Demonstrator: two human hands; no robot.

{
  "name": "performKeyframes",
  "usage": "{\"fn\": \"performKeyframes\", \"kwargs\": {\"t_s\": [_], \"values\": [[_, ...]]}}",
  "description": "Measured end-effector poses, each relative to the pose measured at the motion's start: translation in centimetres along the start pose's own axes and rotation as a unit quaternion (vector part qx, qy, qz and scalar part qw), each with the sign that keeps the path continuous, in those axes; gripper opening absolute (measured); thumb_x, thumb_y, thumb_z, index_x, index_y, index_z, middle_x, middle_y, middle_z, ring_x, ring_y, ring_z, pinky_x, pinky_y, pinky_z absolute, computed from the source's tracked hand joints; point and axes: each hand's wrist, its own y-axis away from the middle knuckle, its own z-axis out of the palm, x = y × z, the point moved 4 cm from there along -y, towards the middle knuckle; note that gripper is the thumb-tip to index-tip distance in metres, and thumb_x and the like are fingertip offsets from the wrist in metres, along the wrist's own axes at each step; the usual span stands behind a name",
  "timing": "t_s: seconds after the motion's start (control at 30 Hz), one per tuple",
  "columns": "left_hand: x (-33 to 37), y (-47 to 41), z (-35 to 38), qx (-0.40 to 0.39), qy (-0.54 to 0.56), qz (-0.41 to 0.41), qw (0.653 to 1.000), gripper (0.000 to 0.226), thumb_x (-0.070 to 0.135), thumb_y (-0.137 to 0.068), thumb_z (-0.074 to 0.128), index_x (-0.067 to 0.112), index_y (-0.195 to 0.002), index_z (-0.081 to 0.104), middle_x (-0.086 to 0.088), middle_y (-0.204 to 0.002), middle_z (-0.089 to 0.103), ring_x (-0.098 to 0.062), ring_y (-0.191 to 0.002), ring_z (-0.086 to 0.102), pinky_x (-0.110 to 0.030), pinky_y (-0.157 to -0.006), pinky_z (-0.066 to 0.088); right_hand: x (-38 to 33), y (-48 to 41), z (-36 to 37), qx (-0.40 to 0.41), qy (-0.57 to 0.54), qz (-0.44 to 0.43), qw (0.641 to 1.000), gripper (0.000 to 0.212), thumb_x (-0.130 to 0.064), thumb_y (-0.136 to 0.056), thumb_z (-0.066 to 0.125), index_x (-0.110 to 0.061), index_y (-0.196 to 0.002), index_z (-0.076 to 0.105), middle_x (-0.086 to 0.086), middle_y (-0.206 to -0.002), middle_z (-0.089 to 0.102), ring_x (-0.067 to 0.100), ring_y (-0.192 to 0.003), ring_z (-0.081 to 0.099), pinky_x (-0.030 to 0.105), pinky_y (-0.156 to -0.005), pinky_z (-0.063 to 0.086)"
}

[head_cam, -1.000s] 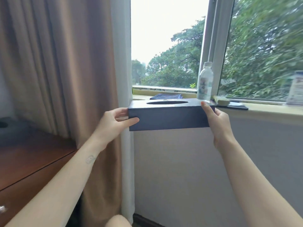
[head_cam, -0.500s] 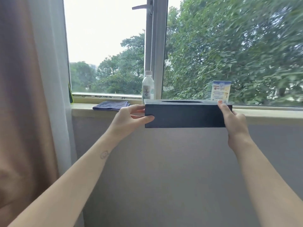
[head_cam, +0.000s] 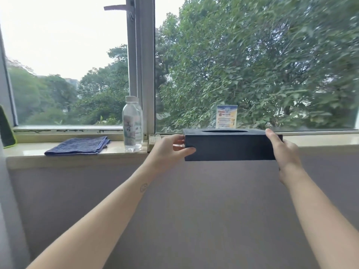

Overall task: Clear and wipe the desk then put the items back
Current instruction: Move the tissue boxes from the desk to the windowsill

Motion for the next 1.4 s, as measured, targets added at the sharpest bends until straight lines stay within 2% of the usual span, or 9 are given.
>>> {"fn": "performKeyframes", "kwargs": {"t_s": [0.13,0.33,0.47,0.67,0.8,0.93,1.17,1.3,1.4], "values": [[-1.5,-2.8,1.7,-0.028,-0.086,0.014,0.996,0.028,0.035,-0.084,0.068,0.027,-0.111,0.069,0.015,-0.102,0.072,-0.008,-0.097,0.067,-0.034,-0.091,0.051,1.5,-3.2,0.7,0.003,0.021,0.0,1.0,0.028,-0.04,-0.093,0.06,-0.013,-0.1,0.058,0.003,-0.106,0.054,0.018,-0.097,0.047,0.026,-0.083,0.032],[-3.7,-5.5,2.4,-0.029,-0.154,-0.005,0.988,0.039,0.049,-0.081,0.059,0.033,-0.116,0.065,0.012,-0.104,0.07,-0.014,-0.099,0.063,-0.041,-0.09,0.05,3.9,-7.7,2.5,-0.022,0.047,0.015,0.999,0.029,-0.042,-0.092,0.06,-0.014,-0.097,0.059,0.003,-0.109,0.059,0.022,-0.102,0.051,0.03,-0.091,0.038],[-5.0,-7.0,2.5,-0.023,-0.181,-0.018,0.983,0.045,0.043,-0.086,0.067,0.023,-0.126,0.059,0.008,-0.119,0.067,-0.014,-0.111,0.06,-0.039,-0.095,0.047,6.1,-10.0,3.8,-0.051,0.062,0.033,0.996,0.029,-0.044,-0.091,0.06,-0.018,-0.103,0.06,0.002,-0.118,0.061,0.024,-0.111,0.055,0.038,-0.105,0.04],[-5.8,-8.9,2.2,-0.003,-0.226,-0.024,0.974,0.064,0.041,-0.084,0.071,0.025,-0.139,0.042,0.001,-0.123,0.065,-0.022,-0.117,0.058,-0.043,-0.095,0.047,6.9,-13.2,6.0,-0.08,0.099,0.021,0.992,0.046,-0.041,-0.094,0.059,-0.004,-0.121,0.058,0.006,-0.122,0.057,0.024,-0.115,0.051,0.032,-0.095,0.038],[-6.0,-10.1,2.2,0.002,-0.264,-0.018,0.964,0.055,0.04,-0.085,0.07,0.024,-0.134,0.049,0.0,-0.119,0.068,-0.023,-0.114,0.06,-0.043,-0.09,0.05,7.0,-14.5,7.3,-0.094,0.112,0.015,0.989,0.037,-0.037,-0.091,0.063,-0.008,-0.112,0.065,0.006,-0.116,0.064,0.027,-0.115,0.058,0.038,-0.097,0.043],[-6.6,-11.1,2.0,-0.003,-0.284,-0.033,0.958,0.058,0.041,-0.086,0.069,0.025,-0.138,0.048,0.0,-0.124,0.065,-0.024,-0.119,0.056,-0.043,-0.094,0.048,7.6,-15.5,7.9,-0.098,0.114,0.012,0.989,0.043,-0.04,-0.09,0.064,-0.007,-0.117,0.065,0.006,-0.116,0.065,0.025,-0.112,0.057,0.034,-0.091,0.041],[-7.0,-11.9,1.8,-0.007,-0.285,-0.047,0.957,0.059,0.041,-0.086,0.069,0.028,-0.139,0.046,0.002,-0.127,0.063,-0.02,-0.119,0.057,-0.036,-0.09,0.047,8.2,-16.2,8.4,-0.086,0.125,-0.014,0.988,0.038,-0.037,-0.095,0.059,-0.006,-0.117,0.063,0.003,-0.1,0.056,0.019,-0.096,0.047,0.027,-0.08,0.035],[-7.1,-12.1,1.7,-0.013,-0.304,-0.053,0.951,0.059,0.043,-0.087,0.067,0.03,-0.139,0.045,0.003,-0.128,0.062,-0.022,-0.119,0.055,-0.036,-0.087,0.044,8.2,-16.1,8.7,-0.087,0.134,-0.016,0.987,0.027,-0.039,-0.095,0.058,-0.013,-0.1,0.052,-0.008,-0.073,0.04,0.019,-0.089,0.04,0.019,-0.059,0.031],[-7.3,-12.4,1.5,-0.02,-0.305,-0.063,0.95,0.059,0.044,-0.085,0.068,0.033,-0.138,0.045,0.002,-0.128,0.062,-0.025,-0.118,0.055,-0.04,-0.092,0.047,8.2,-16.1,8.9,-0.084,0.143,-0.018,0.986,0.027,-0.04,-0.095,0.057,-0.014,-0.1,0.051,-0.007,-0.074,0.041,0.02,-0.089,0.039,0.026,-0.063,0.033]]}}
